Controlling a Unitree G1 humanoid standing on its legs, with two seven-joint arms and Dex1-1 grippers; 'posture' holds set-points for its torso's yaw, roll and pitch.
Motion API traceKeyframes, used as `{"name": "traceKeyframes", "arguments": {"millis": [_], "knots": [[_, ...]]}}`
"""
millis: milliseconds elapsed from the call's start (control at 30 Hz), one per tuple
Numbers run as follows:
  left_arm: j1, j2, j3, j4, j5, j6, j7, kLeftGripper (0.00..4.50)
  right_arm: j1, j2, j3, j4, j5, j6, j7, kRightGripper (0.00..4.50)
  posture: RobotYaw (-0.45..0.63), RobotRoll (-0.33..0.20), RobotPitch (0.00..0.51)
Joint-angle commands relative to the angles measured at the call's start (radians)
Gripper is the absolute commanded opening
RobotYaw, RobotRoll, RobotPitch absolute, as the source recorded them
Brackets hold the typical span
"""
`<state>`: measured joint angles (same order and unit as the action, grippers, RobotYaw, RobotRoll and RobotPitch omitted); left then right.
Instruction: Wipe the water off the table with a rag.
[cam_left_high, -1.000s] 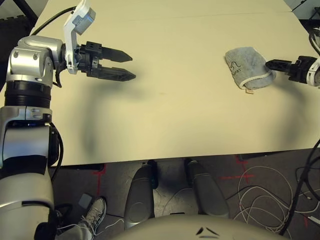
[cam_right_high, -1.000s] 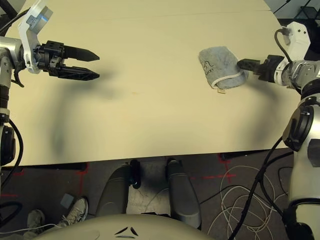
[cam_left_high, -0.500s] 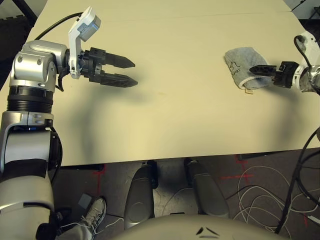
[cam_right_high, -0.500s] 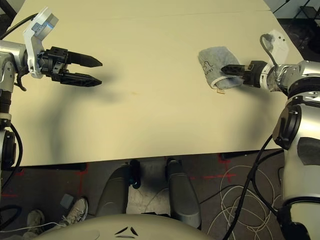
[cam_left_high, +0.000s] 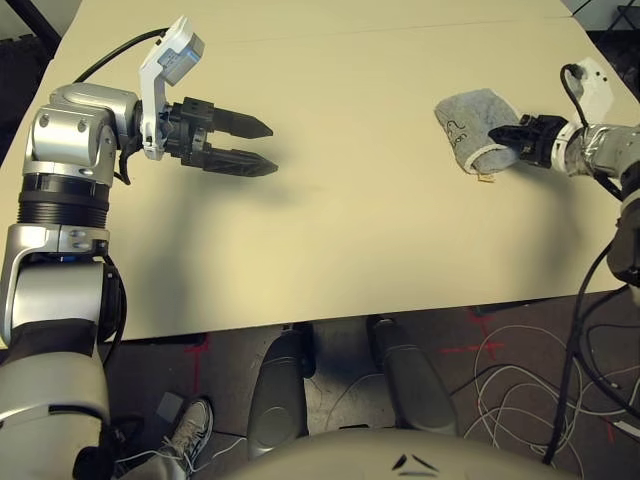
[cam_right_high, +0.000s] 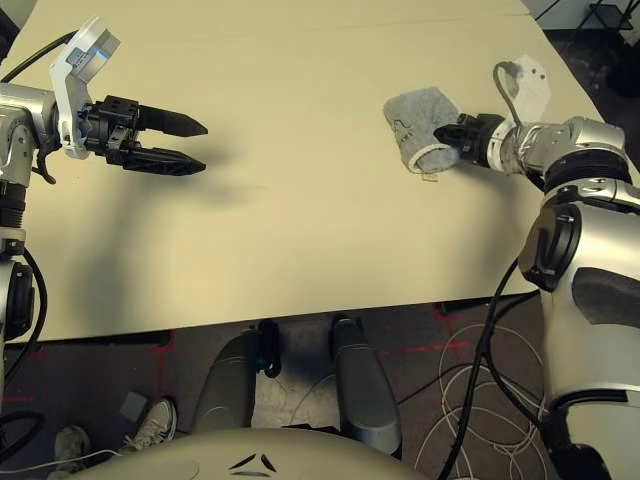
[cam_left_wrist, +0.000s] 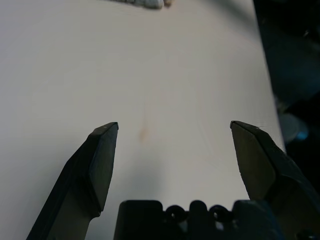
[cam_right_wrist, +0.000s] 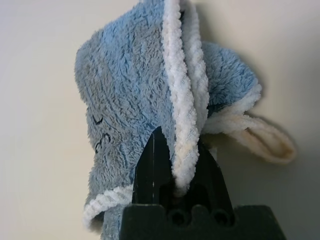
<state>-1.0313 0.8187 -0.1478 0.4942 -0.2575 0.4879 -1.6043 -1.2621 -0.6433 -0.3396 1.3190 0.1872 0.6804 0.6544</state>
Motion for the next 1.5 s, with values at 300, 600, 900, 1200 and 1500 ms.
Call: {"name": "traceKeyframes", "arguments": {"millis": [300, 600, 900, 1200, 1500], "knots": [[-0.042, 0.041, -0.052, 0.082, 0.041, -0.108, -0.01, 4.5, -0.001, 0.221, 0.008, -0.504, 0.179, 0.433, 0.007, 0.01, -0.14, 0.0, 0.283], [-0.113, 0.054, -0.066, 0.156, 0.038, -0.14, -0.01, 4.5, 0.233, 0.598, -0.147, -1.194, 0.314, 0.92, -0.274, 0.01, -0.14, 0.0, 0.287], [-0.083, 0.049, -0.06, 0.159, 0.035, -0.139, -0.01, 4.5, 0.287, 0.822, -0.152, -1.298, 0.458, 0.934, -0.447, 0.01, -0.13, 0.0, 0.291], [-0.056, 0.043, -0.053, 0.14, 0.029, -0.126, -0.01, 4.5, 0.38, 0.736, -0.057, -1.232, 0.378, 0.908, -0.486, 0.01, -0.13, 0.0, 0.296], [-0.056, 0.022, -0.047, 0.154, 0.038, -0.129, -0.01, 4.5, 0.37, 0.649, -0.038, -1.184, 0.339, 0.846, -0.49, 0.01, -0.14, 0.0, 0.294]]}}
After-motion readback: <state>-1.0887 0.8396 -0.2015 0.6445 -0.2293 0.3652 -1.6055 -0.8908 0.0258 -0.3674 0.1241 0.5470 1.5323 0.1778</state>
